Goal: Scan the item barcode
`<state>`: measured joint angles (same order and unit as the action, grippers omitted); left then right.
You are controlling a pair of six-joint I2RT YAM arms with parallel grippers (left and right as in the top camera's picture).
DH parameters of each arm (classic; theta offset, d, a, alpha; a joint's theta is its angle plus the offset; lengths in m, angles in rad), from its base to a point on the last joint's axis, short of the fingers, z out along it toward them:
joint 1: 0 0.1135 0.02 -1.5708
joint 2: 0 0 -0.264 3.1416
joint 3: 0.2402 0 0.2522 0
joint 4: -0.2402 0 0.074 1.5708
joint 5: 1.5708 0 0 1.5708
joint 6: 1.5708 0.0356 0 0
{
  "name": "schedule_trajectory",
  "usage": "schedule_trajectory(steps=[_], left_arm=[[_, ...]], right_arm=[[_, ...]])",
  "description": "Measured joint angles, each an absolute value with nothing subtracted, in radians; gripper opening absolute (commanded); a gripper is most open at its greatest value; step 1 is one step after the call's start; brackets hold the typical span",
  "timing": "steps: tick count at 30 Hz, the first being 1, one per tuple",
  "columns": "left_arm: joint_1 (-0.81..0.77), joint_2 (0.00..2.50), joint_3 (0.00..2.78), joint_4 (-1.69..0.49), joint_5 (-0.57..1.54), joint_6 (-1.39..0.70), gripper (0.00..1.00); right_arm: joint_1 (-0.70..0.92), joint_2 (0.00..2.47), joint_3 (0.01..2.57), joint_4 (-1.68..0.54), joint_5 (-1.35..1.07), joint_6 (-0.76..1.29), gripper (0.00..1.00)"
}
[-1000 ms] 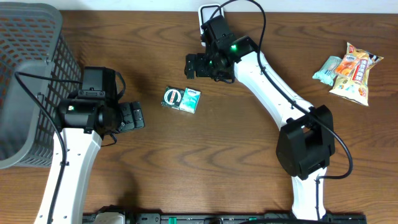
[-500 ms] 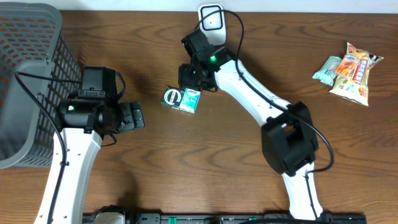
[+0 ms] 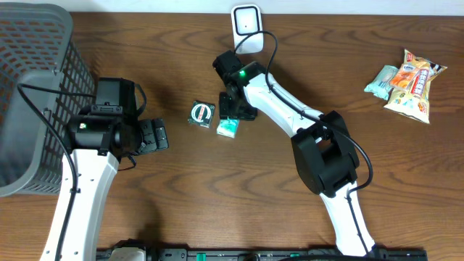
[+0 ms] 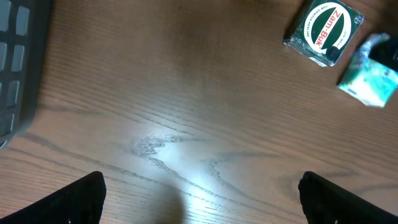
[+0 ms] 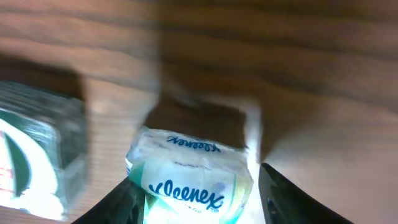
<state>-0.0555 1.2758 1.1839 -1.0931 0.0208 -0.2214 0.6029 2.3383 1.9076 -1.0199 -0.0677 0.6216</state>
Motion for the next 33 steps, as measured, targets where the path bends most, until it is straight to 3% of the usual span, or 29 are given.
schedule_trajectory(steps=[13,18,20,24,33], left_arm=[[-0.056,1.276,1.184,-1.093,0.021,-0.222,0.98],[-0.056,1.276,1.184,-1.093,0.021,-0.222,0.98],[-0.056,1.276,1.184,-1.093,0.021,-0.221,0.98],[-0.056,1.276,1.184,-1.093,0.02,-0.222,0.98],[-0.056,1.276,1.184,-1.093,0.02,-0.221,0.97]], right_arm=[[0.533,2.297,1.904,-1.241,0.096,0.582,0.59],[0.493,2.199,1.897,-1.279,0.088,0.547,0.68],[0.486,2.166,1.897,-1.298,0.06,0.524,0.66],[0.496,2.135,1.897,-1.344,-0.007,0.483,0.33],[0.575,2.135,1.798,-1.33,-0.053,0.47,0.31]])
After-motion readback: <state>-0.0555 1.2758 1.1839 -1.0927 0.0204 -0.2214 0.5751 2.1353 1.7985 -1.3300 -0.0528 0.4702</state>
